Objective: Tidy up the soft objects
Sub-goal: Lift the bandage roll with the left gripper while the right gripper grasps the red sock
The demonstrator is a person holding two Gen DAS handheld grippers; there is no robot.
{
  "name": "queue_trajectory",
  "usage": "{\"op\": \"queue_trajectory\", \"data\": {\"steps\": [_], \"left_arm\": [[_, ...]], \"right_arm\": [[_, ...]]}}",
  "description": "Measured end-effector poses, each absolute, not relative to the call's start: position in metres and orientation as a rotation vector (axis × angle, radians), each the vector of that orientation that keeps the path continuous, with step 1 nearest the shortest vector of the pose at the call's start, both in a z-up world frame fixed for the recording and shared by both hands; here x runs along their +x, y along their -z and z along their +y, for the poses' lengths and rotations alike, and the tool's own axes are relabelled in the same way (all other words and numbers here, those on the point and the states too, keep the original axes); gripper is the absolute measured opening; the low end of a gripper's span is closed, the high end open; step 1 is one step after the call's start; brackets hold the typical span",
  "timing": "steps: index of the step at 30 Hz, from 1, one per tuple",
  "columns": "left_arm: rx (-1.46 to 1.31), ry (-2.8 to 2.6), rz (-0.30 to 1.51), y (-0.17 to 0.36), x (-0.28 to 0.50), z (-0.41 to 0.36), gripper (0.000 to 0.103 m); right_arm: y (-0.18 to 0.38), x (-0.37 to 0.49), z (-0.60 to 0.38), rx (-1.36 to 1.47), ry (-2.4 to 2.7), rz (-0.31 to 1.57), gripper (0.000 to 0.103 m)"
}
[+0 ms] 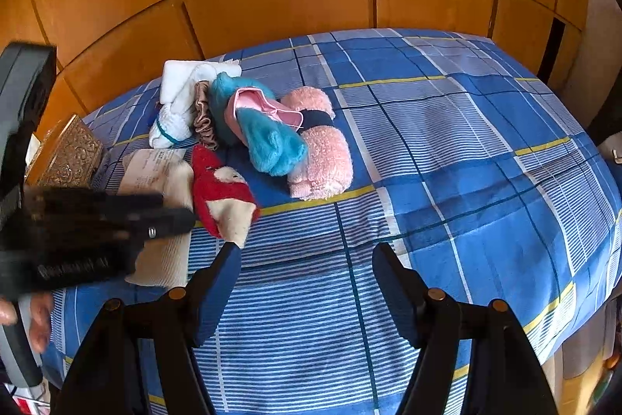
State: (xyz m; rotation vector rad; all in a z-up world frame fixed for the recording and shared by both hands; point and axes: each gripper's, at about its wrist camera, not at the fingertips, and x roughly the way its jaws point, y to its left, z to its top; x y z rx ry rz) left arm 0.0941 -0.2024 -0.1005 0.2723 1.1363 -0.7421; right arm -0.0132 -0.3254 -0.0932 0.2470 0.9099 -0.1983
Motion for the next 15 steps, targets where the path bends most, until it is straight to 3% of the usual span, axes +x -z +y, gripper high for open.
{"op": "queue_trajectory", "data": {"steps": [2, 3, 10, 15], "left_arm": [[0.267, 0.761, 1.121, 0.1, 0.091, -0.197, 0.028], [0.245, 0.779, 1.12, 0.099, 0.089, -0.191, 0.013], [0.216, 0.788, 1.087, 0.09, 0.074, -0.157, 0.007], [0.226, 0.79, 1.085, 0.092, 0.06, -0.14, 0.007]], "right_arm": [[0.092, -0.013, -0.324, 0.244, 0.19, 0.908, 0.071], [0.091, -0.012, -0.324, 0.24, 0.18, 0.908, 0.071], [0.083, 0.005, -0.307, 0.159, 0.07, 0.902, 0.055], [0.088, 0.04, -0.284, 0.072, -0.093, 0.957, 0.055]]}}
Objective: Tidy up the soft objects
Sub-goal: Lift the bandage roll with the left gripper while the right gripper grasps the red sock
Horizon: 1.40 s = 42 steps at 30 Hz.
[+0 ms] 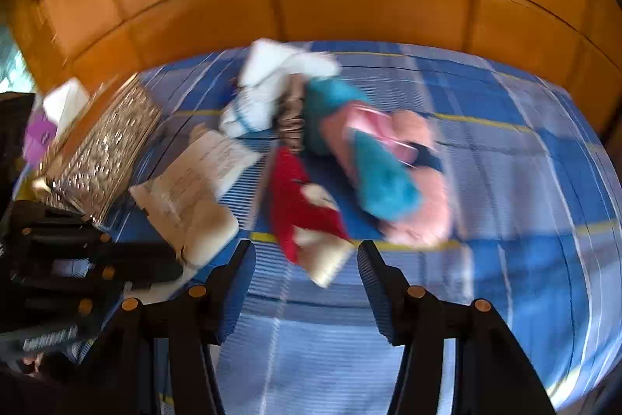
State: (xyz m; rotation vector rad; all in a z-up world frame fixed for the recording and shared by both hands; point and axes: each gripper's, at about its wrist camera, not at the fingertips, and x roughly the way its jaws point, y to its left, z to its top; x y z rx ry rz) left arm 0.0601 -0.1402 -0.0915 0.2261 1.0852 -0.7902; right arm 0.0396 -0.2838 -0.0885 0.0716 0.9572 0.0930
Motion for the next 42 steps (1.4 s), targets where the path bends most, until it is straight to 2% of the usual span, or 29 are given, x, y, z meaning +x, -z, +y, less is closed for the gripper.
{"op": "queue_trajectory", "data": {"steps": [4, 6, 7, 9, 10, 11, 12, 19, 21, 26, 34, 42], "left_arm": [[0.236, 0.783, 1.084, 0.097, 0.053, -0.134, 0.009], [0.246, 0.774, 1.089, 0.1, 0.051, -0.133, 0.015], [0.252, 0.77, 1.086, 0.101, 0.049, -0.133, 0.017], [0.258, 0.776, 1.075, 0.102, 0.046, -0.132, 0.035], [0.265, 0.775, 1.067, 0.103, 0.045, -0.132, 0.04], [0.27, 0.776, 1.066, 0.104, 0.044, -0.132, 0.051], [0.272, 0.775, 1.068, 0.105, 0.044, -0.133, 0.055], [0.31, 0.758, 1.102, 0.122, 0.046, -0.138, 0.053], [0.342, 0.744, 1.082, 0.123, 0.044, -0.141, 0.043], [0.311, 0.742, 1.082, 0.119, 0.048, -0.138, 0.036], [0.169, 0.799, 1.005, 0.046, 0.07, -0.127, 0.036], [0.001, 0.576, 0.867, -0.036, 0.168, -0.062, 0.037]], "right_arm": [[0.105, 0.066, -0.268, -0.025, -0.093, 0.998, 0.055], [0.114, 0.078, -0.268, -0.048, -0.067, 1.016, 0.055], [0.118, 0.081, -0.269, -0.052, -0.06, 1.026, 0.05], [0.123, 0.082, -0.27, -0.077, -0.042, 1.037, 0.035], [0.121, 0.08, -0.271, -0.075, -0.042, 1.036, 0.032], [0.12, 0.076, -0.273, -0.062, -0.05, 1.037, 0.029], [0.118, 0.071, -0.276, -0.054, -0.05, 1.043, 0.027], [0.113, 0.02, -0.28, 0.024, -0.05, 1.086, 0.026], [0.113, 0.009, -0.28, 0.043, -0.041, 1.086, 0.026], [0.116, 0.002, -0.283, 0.1, -0.011, 1.07, 0.026], [0.119, 0.005, -0.282, 0.086, 0.009, 1.064, 0.027], [0.12, 0.004, -0.276, 0.08, 0.02, 1.068, 0.028]]}}
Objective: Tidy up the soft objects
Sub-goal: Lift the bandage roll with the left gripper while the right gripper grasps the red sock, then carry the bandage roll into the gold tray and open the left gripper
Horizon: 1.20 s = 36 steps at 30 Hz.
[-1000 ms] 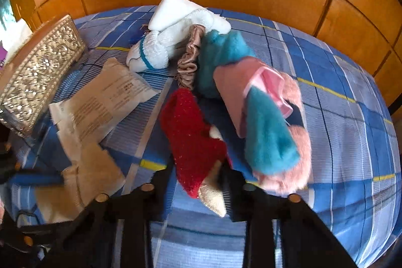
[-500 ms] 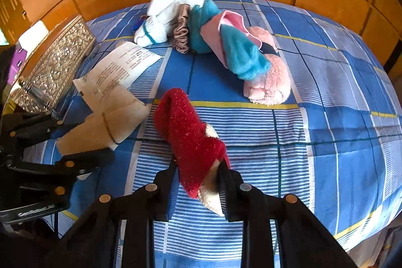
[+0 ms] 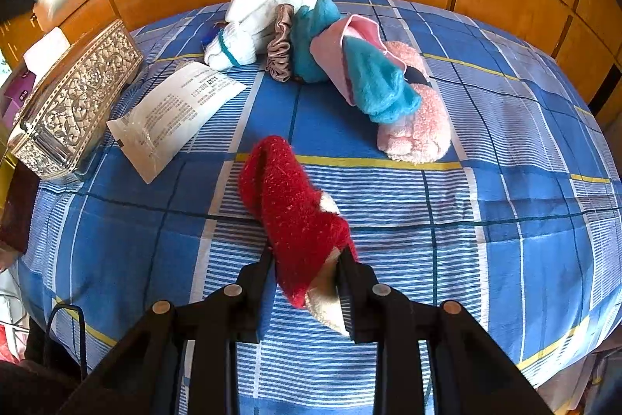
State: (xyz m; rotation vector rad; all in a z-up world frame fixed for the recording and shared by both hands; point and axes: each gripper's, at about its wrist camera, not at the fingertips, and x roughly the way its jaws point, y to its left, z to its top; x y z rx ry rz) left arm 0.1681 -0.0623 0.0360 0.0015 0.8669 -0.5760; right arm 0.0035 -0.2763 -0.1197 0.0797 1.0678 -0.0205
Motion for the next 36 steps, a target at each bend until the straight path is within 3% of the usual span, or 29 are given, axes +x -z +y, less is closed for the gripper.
{"op": "queue_trajectory", "data": {"steps": [9, 18, 25, 29, 31, 35, 36], "left_arm": [[-0.168, 0.221, 0.774, -0.066, 0.208, 0.101, 0.038], [-0.317, -0.057, 0.845, -0.001, 0.164, 0.246, 0.038], [-0.405, -0.073, 1.0, 0.082, 0.138, 0.253, 0.039], [-0.432, -0.043, 1.058, 0.104, 0.139, 0.232, 0.043], [-0.434, -0.039, 1.065, 0.106, 0.138, 0.225, 0.048], [-0.417, -0.045, 1.044, 0.105, 0.133, 0.221, 0.069], [-0.408, -0.051, 1.035, 0.103, 0.129, 0.22, 0.069]], "right_arm": [[0.121, 0.007, -0.274, 0.062, 0.032, 1.074, 0.029], [0.122, 0.006, -0.268, 0.026, 0.069, 1.069, 0.028], [0.122, 0.009, -0.263, 0.005, 0.099, 1.085, 0.028], [0.122, 0.01, -0.259, -0.007, 0.118, 1.09, 0.028], [0.122, 0.01, -0.26, 0.002, 0.127, 1.088, 0.027], [0.121, 0.011, -0.261, 0.017, 0.138, 1.087, 0.025], [0.121, 0.012, -0.261, 0.016, 0.14, 1.087, 0.024]]}}
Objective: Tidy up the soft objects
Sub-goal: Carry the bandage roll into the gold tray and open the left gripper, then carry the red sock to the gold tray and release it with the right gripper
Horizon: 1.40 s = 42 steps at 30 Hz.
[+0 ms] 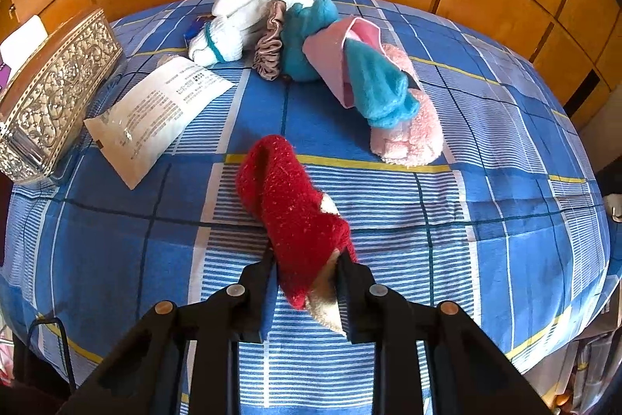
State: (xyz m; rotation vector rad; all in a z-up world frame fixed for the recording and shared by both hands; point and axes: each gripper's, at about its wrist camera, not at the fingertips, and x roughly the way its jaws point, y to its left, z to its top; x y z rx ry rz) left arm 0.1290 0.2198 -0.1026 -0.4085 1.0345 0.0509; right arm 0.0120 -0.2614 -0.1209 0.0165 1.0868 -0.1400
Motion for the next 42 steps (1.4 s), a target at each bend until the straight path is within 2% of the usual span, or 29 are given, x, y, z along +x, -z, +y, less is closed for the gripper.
{"op": "queue_trajectory", "data": {"steps": [4, 8, 23, 34, 42], "left_arm": [[-0.345, -0.076, 0.998, 0.09, 0.112, 0.218, 0.069], [-0.298, -0.076, 0.956, 0.081, 0.094, 0.216, 0.074], [-0.247, -0.057, 0.898, 0.064, 0.05, 0.21, 0.076], [-0.221, -0.111, 0.85, 0.05, 0.029, 0.226, 0.08], [-0.221, -0.143, 0.845, 0.051, 0.023, 0.238, 0.08]], "right_arm": [[0.119, 0.016, -0.262, 0.027, 0.148, 1.083, 0.021], [0.109, 0.022, -0.264, 0.077, 0.135, 1.059, 0.02], [0.013, 0.103, -0.214, 0.052, -0.029, 0.89, 0.019], [-0.048, 0.172, -0.088, -0.058, -0.248, 0.785, 0.02], [-0.057, 0.145, 0.02, -0.106, -0.543, 0.778, 0.02]]}}
